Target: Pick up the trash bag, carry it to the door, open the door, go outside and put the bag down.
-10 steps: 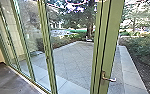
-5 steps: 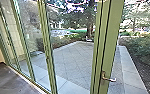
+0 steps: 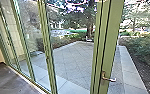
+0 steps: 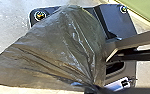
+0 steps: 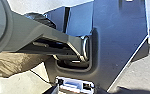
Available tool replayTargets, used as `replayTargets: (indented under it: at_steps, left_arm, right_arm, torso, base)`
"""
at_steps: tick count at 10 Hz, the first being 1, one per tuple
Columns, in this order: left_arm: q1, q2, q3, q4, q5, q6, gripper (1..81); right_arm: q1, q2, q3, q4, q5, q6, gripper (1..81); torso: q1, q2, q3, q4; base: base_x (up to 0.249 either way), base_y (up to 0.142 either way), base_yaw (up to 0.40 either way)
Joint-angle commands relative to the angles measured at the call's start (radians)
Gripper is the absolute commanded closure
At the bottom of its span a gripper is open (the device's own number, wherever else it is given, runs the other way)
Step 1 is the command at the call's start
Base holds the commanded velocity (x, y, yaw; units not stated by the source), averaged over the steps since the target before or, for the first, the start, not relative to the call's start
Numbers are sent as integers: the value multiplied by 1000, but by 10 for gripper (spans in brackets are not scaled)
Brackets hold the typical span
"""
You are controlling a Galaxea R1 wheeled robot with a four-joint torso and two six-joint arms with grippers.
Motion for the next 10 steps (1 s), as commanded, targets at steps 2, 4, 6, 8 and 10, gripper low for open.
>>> replayTargets:
  at_steps: [2,4,6,8,10]
  left_arm:
    - [-34,-18,12,-5,58,-5,811]
    - [-34,-5,9,-5,69,-5,811]
    - [-34,24,-2,-2,72,-5,811]
    - [-36,82,-62,-5,70,-23,811]
    - [-36,152,-143,-8,64,-42,811]
  right_arm:
    - [34,-267,341,44,18,23,10]
    - [36,-357,464,58,31,23,10]
    - [57,-428,567,61,31,23,10]
    - [91,-544,706,74,28,22,10]
    - [131,-667,809,74,25,22,10]
  torso:
    - [0,0,0,0]
    - [0,0,0,0]
    - [0,0,0,0]
    - [0,0,0,0]
    - [0,0,0,0]
  base:
    - [0,0,0]
    - [0,0,0]
    - [0,0,0]
    - [0,0,0]
    - [0,0,0]
